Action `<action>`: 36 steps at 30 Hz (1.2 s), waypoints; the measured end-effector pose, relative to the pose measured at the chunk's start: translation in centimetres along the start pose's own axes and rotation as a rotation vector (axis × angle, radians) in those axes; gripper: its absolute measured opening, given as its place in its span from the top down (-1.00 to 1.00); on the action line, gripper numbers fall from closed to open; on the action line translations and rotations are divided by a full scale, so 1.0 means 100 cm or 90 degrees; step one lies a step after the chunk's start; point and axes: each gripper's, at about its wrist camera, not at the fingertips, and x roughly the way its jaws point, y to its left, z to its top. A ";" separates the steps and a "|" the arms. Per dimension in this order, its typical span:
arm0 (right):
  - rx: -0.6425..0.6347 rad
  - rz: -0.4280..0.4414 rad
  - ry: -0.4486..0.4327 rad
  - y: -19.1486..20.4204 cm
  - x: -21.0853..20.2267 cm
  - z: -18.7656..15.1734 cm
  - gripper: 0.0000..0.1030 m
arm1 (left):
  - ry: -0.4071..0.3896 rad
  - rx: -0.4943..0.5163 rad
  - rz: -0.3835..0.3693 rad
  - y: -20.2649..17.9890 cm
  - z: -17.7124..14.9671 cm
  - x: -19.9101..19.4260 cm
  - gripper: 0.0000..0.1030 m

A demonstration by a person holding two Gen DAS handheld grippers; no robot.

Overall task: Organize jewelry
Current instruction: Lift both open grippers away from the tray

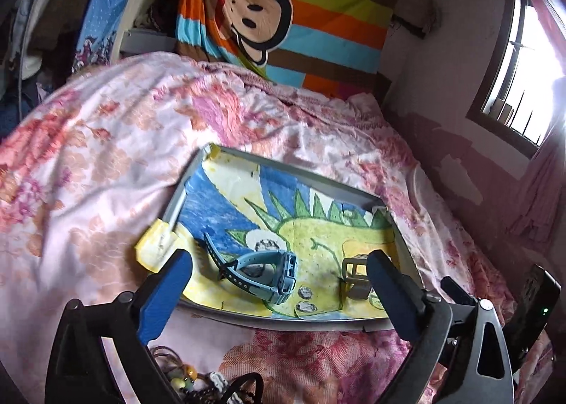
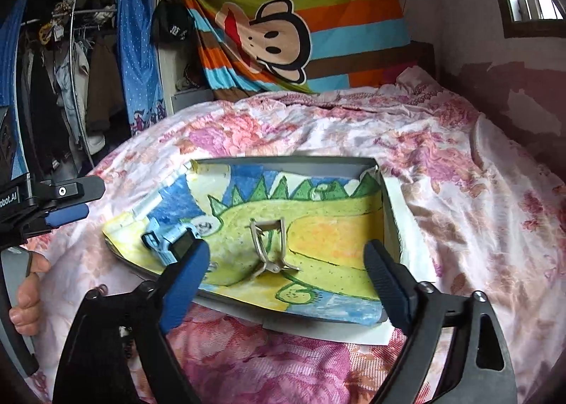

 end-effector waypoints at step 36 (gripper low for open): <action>-0.052 0.017 -0.024 0.046 -0.220 -0.096 -0.95 | -0.073 0.145 0.068 0.035 -0.120 -0.215 -1.00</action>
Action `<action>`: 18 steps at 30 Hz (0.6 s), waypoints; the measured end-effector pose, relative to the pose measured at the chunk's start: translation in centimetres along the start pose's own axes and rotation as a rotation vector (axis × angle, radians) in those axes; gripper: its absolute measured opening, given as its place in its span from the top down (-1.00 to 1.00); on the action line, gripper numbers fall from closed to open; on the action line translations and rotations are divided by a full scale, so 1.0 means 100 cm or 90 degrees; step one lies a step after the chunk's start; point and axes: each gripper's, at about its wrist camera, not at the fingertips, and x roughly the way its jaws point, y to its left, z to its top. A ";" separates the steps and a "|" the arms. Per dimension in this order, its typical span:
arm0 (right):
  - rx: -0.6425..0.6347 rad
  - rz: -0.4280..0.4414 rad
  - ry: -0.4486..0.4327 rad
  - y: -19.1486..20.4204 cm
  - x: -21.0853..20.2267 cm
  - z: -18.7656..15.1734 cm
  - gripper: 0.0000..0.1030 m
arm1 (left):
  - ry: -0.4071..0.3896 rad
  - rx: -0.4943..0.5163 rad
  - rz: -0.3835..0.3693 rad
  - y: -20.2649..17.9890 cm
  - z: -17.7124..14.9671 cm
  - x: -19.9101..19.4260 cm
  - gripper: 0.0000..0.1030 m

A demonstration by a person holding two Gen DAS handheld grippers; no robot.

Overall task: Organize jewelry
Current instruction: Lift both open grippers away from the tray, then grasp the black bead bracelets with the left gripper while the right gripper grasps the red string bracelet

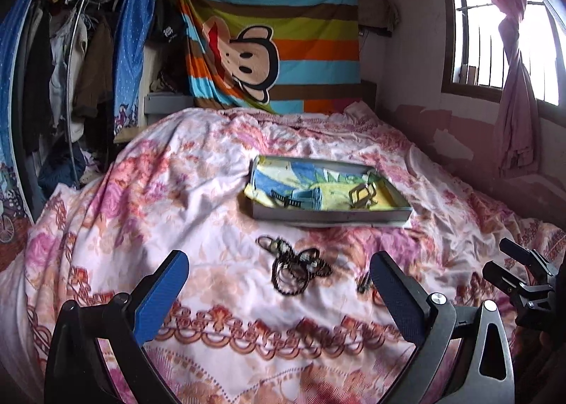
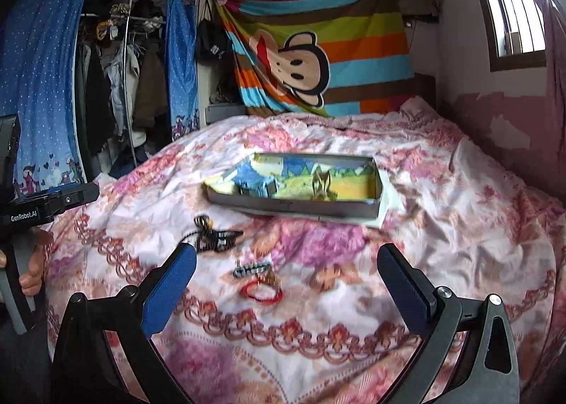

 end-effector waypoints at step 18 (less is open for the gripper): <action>-0.003 0.030 0.178 0.008 0.068 -0.037 -0.95 | 0.143 0.027 -0.029 0.001 -0.038 0.050 -1.00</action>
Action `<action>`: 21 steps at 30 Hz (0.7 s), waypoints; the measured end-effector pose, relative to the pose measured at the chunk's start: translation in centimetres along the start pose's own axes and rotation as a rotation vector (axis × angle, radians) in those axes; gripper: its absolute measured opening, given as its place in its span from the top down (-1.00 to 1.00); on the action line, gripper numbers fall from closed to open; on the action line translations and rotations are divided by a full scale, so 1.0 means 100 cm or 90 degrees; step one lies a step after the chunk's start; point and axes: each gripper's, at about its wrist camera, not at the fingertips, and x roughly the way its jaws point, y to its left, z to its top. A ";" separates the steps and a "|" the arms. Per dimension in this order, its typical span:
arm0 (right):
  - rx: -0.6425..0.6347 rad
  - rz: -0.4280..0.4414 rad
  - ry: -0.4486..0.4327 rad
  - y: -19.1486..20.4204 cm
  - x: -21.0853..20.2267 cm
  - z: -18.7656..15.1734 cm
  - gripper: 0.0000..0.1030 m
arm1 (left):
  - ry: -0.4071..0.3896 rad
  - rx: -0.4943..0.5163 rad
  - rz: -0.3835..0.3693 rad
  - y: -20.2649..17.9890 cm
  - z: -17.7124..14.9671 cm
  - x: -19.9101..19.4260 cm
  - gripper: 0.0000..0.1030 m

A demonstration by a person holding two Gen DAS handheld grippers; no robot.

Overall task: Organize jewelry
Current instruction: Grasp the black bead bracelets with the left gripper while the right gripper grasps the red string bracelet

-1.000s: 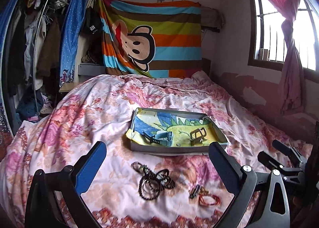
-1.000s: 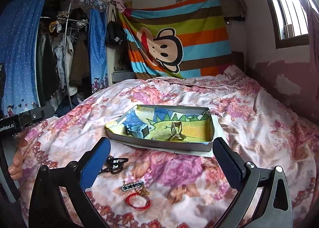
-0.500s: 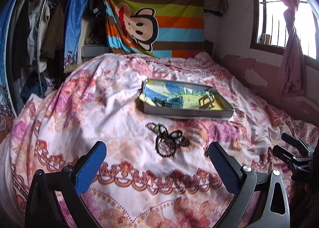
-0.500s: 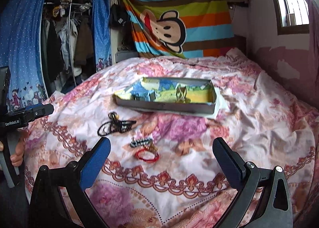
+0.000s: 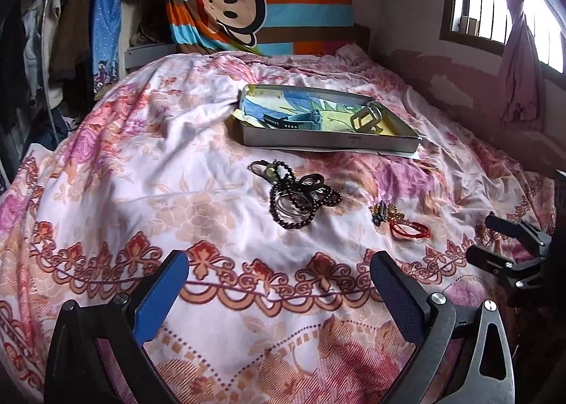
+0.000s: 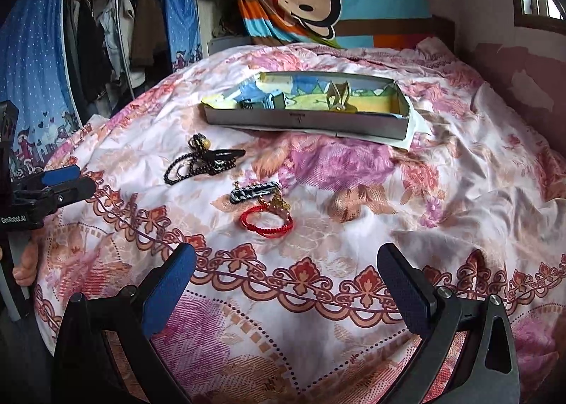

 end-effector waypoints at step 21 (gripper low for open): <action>0.016 0.102 0.088 -0.001 0.065 0.021 -0.62 | 0.095 0.030 -0.082 -0.007 0.041 0.083 -0.23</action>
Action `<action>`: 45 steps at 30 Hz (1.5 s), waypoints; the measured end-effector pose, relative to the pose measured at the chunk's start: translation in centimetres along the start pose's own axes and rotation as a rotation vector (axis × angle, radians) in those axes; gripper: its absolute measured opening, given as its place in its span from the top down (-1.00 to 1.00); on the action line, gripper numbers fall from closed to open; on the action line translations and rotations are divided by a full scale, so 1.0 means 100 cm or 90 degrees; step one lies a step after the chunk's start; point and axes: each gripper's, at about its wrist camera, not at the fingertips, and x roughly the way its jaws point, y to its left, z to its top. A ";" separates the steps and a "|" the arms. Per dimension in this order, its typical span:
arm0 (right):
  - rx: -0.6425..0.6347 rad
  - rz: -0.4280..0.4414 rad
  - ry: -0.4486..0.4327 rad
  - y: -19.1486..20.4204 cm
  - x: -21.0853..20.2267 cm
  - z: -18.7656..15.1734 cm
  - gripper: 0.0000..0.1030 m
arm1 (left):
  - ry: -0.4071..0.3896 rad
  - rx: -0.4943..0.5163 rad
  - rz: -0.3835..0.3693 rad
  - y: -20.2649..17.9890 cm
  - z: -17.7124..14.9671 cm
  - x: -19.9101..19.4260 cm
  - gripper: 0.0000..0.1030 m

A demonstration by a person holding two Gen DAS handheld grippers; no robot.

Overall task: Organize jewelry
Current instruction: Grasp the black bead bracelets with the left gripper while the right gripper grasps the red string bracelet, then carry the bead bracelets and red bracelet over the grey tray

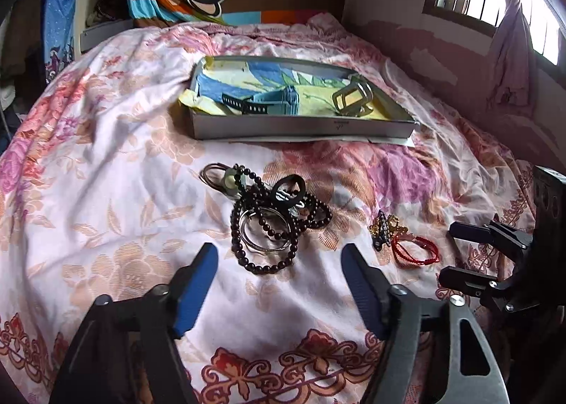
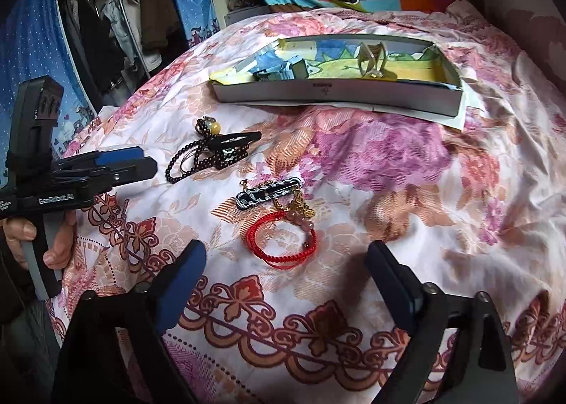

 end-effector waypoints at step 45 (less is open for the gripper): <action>0.000 0.062 0.041 0.020 0.004 -0.016 0.90 | 0.070 -0.108 -0.048 -0.022 -0.055 -0.044 0.88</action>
